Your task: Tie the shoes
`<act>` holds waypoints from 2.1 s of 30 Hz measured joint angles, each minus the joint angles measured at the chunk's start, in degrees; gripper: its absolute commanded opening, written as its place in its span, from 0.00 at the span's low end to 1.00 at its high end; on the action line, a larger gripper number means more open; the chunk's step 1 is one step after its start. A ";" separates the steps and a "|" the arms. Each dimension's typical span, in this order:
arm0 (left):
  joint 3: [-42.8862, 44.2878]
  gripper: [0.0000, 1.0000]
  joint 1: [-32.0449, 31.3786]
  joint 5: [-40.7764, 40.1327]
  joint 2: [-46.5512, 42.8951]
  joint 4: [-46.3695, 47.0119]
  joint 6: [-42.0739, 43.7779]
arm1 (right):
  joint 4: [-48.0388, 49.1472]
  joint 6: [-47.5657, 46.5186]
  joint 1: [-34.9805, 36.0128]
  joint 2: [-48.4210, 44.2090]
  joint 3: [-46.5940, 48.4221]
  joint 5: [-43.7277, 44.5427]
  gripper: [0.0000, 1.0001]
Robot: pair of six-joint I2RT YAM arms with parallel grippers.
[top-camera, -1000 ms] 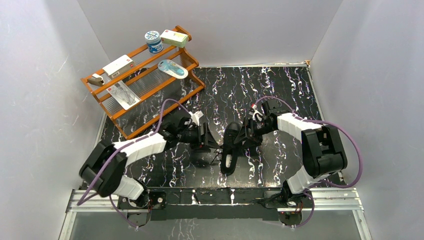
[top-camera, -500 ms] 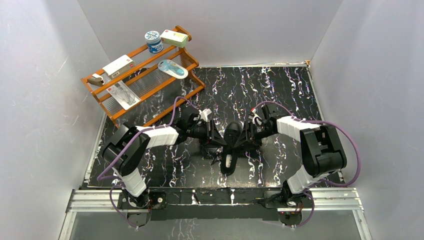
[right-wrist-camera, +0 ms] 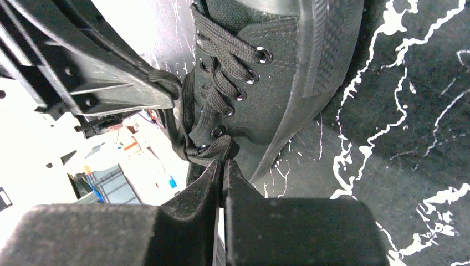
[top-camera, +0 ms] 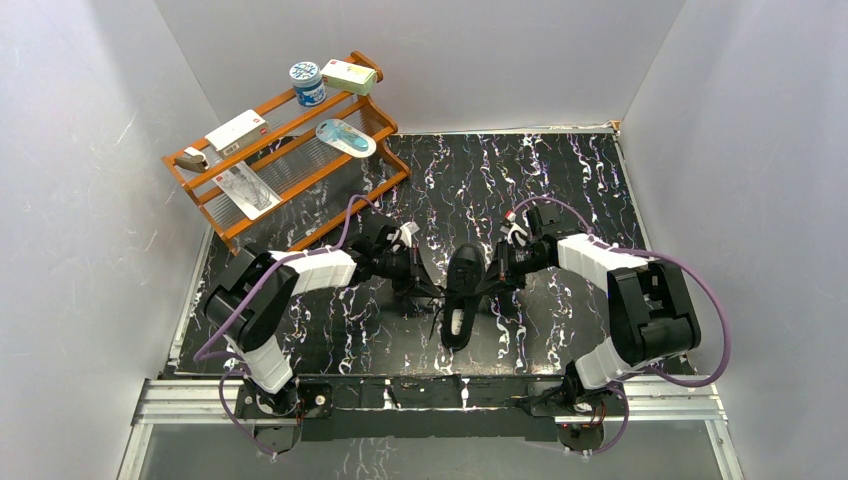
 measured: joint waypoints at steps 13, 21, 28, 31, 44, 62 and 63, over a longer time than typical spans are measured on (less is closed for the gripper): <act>1.03 0.00 -0.28 -11.26 -1.64 -16.44 1.49 | -3.72 -2.56 0.00 -1.66 0.17 12.20 0.00; 0.70 0.00 -0.72 -13.97 -4.63 -17.77 1.18 | -5.20 -3.74 0.13 -2.73 1.38 17.79 0.00; -0.98 0.00 -0.83 -14.69 -5.49 -18.12 0.50 | -6.60 -3.80 0.39 -2.73 2.36 19.61 0.00; -0.98 0.00 -0.92 -15.32 -5.49 -18.23 0.39 | -7.76 -3.82 0.74 -2.38 3.15 20.85 0.00; -0.76 0.00 -1.20 -15.98 -4.26 -18.82 2.27 | -9.05 -3.52 -0.83 -0.66 4.26 21.59 0.00; 4.48 0.85 -0.66 -23.58 -21.14 -43.32 8.79 | -17.42 -10.43 -4.37 -16.39 11.72 29.24 0.99; 6.19 0.87 -0.66 -24.06 -24.20 -45.77 8.85 | -18.45 -10.51 -4.39 -17.75 13.16 29.59 0.99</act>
